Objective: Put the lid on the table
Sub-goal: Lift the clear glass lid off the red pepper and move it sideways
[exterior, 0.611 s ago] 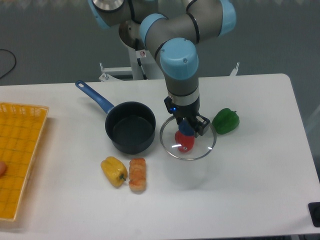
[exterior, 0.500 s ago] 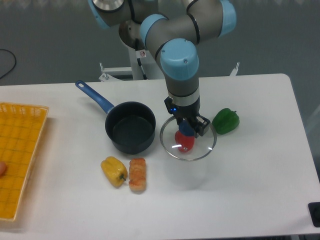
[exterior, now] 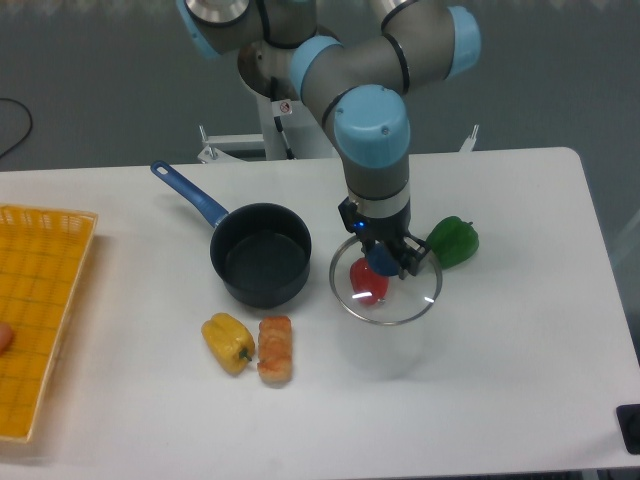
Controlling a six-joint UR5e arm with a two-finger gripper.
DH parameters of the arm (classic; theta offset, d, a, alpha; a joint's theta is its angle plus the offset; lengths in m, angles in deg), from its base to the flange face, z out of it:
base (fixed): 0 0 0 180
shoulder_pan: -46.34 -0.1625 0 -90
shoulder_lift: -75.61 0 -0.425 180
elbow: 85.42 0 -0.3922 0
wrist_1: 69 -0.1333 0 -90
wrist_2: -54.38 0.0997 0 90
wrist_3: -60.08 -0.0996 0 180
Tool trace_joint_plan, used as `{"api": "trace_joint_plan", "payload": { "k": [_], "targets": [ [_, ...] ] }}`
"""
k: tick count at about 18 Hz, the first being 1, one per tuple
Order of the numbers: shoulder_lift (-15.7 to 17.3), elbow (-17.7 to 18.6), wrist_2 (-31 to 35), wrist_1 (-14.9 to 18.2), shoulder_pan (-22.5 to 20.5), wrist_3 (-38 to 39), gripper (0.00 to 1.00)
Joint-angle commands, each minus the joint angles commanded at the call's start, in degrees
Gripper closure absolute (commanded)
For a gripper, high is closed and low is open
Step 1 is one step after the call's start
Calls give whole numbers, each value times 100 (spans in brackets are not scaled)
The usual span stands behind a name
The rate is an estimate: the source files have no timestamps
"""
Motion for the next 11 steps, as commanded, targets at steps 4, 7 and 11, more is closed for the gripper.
{"api": "trace_joint_plan", "payload": {
  "k": [4,7,11],
  "targets": [
    [-246,-79,-53,-35,-35,-9,37],
    [-422,-141,-53,-44,-62,-17,37],
    [-650,-167,-36,-88,-123,-26,37]
  ]
}}
